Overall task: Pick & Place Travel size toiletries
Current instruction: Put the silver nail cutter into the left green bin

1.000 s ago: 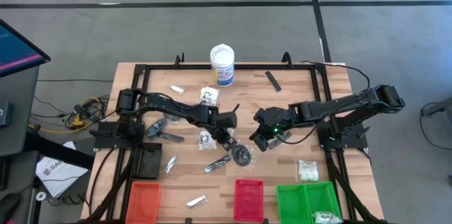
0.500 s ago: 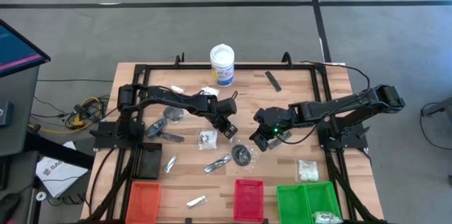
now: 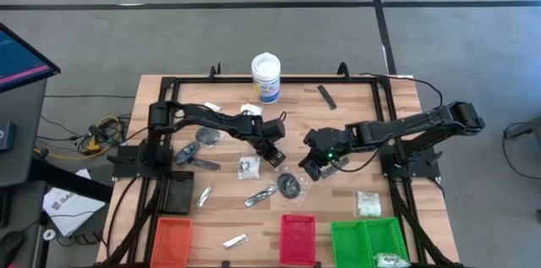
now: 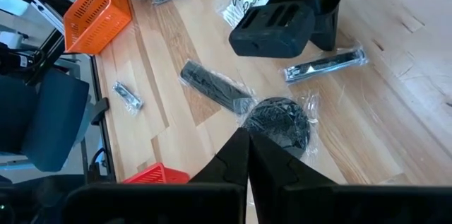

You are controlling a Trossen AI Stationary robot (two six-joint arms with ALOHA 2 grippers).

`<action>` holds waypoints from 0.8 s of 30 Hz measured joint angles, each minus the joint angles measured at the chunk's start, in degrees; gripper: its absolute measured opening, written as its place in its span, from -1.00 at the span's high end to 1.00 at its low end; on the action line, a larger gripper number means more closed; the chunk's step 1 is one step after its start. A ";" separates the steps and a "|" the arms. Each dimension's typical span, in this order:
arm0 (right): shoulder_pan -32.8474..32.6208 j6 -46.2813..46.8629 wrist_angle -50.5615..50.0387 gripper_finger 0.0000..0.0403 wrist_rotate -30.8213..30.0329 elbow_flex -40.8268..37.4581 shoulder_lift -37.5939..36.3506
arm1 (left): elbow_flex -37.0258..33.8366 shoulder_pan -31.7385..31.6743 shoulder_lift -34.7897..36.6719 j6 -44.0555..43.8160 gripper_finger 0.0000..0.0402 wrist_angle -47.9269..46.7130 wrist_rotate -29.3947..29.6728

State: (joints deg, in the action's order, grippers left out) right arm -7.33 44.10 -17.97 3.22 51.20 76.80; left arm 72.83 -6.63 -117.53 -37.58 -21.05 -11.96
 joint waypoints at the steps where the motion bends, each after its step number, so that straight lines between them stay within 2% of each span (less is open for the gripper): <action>1: 0.00 0.00 0.02 1.00 0.00 0.00 0.01 | -0.04 -0.17 0.28 0.37 1.00 0.64 -0.03; 12: 0.00 -0.50 0.02 1.00 0.00 0.00 -0.01 | -0.09 -1.21 -1.28 2.92 1.00 6.37 -3.89; 24: 0.00 -4.24 -0.04 1.00 0.39 0.00 -0.01 | -0.08 -0.59 0.40 13.33 1.00 12.42 -9.37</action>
State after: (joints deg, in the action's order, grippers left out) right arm -7.33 39.85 -18.01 3.62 51.20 76.79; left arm 72.75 -7.22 -117.12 -24.25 -8.63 -21.32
